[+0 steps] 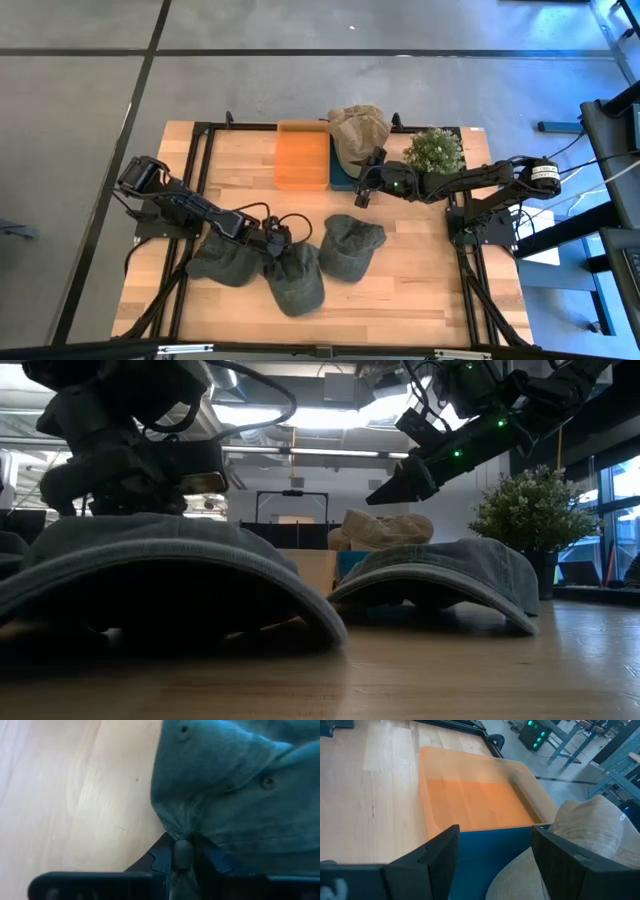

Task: Pick & Place hat
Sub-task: Put the middle black cap into the left transparent bin, then put the left black cap into the left transparent bin

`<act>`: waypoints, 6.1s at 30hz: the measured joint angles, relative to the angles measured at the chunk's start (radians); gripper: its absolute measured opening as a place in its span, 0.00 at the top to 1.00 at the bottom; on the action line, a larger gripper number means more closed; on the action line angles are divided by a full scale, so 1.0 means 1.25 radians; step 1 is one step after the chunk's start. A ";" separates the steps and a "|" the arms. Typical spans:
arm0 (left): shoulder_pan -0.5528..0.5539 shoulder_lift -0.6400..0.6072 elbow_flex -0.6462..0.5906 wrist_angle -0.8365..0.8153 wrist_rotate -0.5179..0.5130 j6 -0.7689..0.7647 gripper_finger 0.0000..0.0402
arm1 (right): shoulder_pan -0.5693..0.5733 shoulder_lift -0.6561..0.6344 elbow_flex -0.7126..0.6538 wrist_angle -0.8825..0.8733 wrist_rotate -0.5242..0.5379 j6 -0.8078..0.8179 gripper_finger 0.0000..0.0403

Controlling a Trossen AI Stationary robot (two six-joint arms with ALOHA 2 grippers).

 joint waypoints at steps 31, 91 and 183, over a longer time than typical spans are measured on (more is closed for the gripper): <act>0.206 -0.194 0.496 -0.477 -0.106 0.617 0.88 | 0.000 0.000 0.000 -0.003 0.028 -0.001 0.40; 0.686 0.193 0.688 -0.427 -0.298 1.028 0.82 | -0.002 0.000 0.000 -0.020 0.028 0.023 0.40; -0.081 -0.270 0.199 -0.889 0.019 -0.672 0.53 | -0.003 0.000 0.000 -0.047 0.028 0.043 0.40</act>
